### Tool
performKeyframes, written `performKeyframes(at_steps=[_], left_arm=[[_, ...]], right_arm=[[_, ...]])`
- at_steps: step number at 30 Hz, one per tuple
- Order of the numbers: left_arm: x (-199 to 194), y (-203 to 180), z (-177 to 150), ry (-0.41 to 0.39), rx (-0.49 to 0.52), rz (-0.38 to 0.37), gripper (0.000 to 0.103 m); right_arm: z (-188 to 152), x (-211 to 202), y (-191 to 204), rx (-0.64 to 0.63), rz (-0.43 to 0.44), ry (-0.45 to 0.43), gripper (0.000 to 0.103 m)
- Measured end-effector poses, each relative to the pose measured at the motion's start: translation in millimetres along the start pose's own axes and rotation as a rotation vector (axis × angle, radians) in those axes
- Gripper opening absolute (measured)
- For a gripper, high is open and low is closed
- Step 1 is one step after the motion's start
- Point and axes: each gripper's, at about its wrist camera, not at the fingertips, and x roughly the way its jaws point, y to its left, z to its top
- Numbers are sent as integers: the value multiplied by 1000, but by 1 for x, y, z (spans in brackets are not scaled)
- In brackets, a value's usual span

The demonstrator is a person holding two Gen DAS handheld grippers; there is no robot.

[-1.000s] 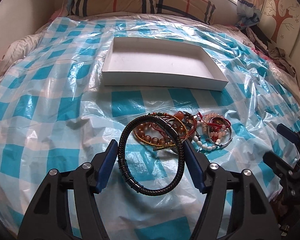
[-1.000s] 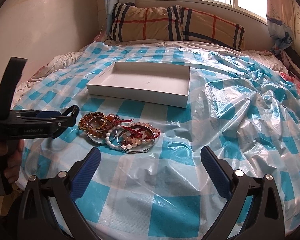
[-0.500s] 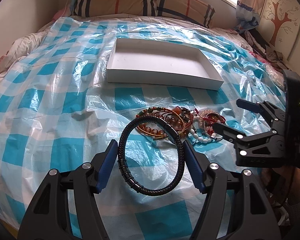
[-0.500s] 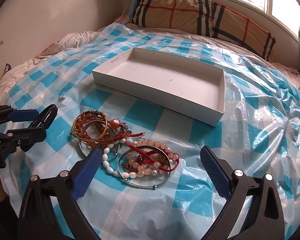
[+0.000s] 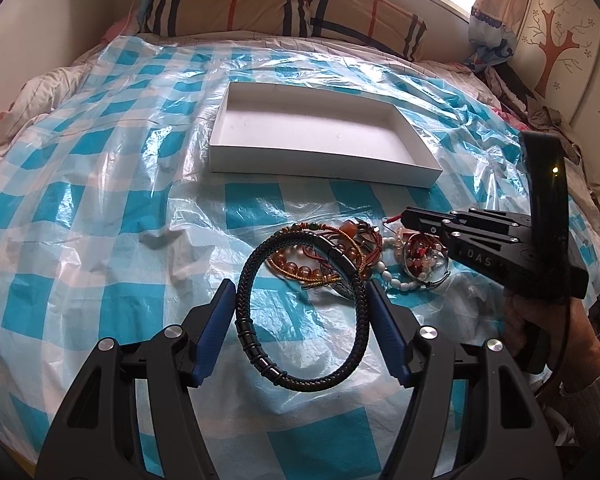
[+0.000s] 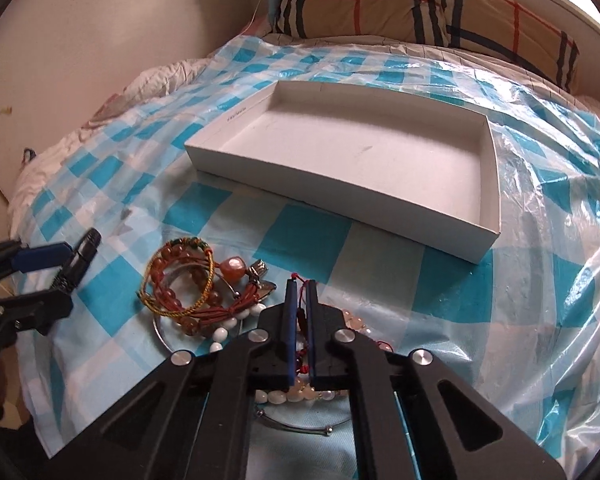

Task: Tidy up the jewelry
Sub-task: 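Grasp the red string bracelet with the right gripper while the left holds the black bracelet, then carry both bracelets into the white tray and open both grippers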

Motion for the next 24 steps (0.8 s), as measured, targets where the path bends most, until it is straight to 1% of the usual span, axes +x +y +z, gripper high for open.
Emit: performKeyframes(at_steps=[3,5,7,11,19,24], left_arm=[[-2,-1,2,-5,4,-2,63],[-3,-2,2,-7,4,0,63],[-4,-3,3,-9,3,-1,63],[-7,-6,5,-15,8,-1,63],[-12,-11,13,-35,23,-5,63],[-13,-15,22,-52,36,-5,63]], right_arm=[[0,-18,-7,67,39,-49,4],[-1,-29,-8,84,45,-77,4],[-2,-37,-7,75,37,-93,4],[2,-53,-8,81,47,-126,4],[24,-97,-9,94,95,-245,4],[39,-104,-4,72,103,-260,4]])
